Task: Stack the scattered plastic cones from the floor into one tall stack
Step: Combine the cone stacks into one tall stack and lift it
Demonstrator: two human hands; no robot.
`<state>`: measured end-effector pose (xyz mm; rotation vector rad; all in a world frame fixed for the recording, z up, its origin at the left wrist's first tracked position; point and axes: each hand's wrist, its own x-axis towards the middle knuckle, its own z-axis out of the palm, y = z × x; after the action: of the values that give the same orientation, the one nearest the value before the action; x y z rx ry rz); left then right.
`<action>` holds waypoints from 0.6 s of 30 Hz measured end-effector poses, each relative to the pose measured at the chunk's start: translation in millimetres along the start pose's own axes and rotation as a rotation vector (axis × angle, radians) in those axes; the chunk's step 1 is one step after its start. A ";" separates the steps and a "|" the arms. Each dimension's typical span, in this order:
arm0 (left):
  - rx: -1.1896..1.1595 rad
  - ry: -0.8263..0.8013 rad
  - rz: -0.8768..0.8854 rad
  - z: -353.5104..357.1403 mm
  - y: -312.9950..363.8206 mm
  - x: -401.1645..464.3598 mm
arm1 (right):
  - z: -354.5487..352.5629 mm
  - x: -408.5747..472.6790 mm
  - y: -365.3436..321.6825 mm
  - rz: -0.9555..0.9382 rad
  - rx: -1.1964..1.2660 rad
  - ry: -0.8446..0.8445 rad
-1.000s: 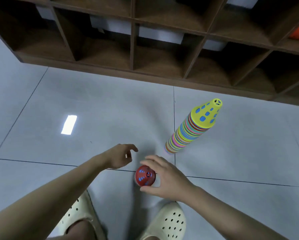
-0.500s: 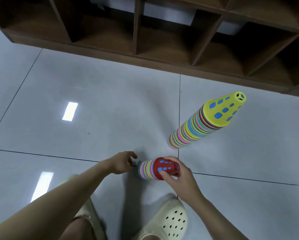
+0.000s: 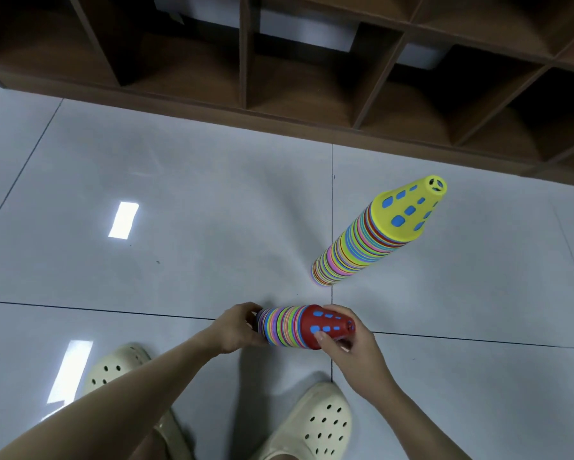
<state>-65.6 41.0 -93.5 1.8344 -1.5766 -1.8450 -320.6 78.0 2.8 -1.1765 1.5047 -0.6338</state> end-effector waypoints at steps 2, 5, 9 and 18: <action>0.045 0.010 0.037 -3.2 11.8 -6.3 | -5.8 -6.5 -14.1 -0.042 -0.069 -0.026; 0.114 -0.001 0.121 -11.4 38.1 -19.3 | -18.8 -17.5 -47.1 -0.136 -0.221 -0.091; 0.167 0.024 0.303 -27.2 78.3 -44.4 | -44.3 -35.1 -102.7 -0.299 -0.380 -0.138; 0.253 0.243 0.667 -66.7 185.7 -125.8 | -87.6 -88.8 -224.1 -0.575 -0.280 0.057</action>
<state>-84.2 3.9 136.8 1.2905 -2.0528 -1.1326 -332.1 58.8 258.2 -1.8506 1.3273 -0.8574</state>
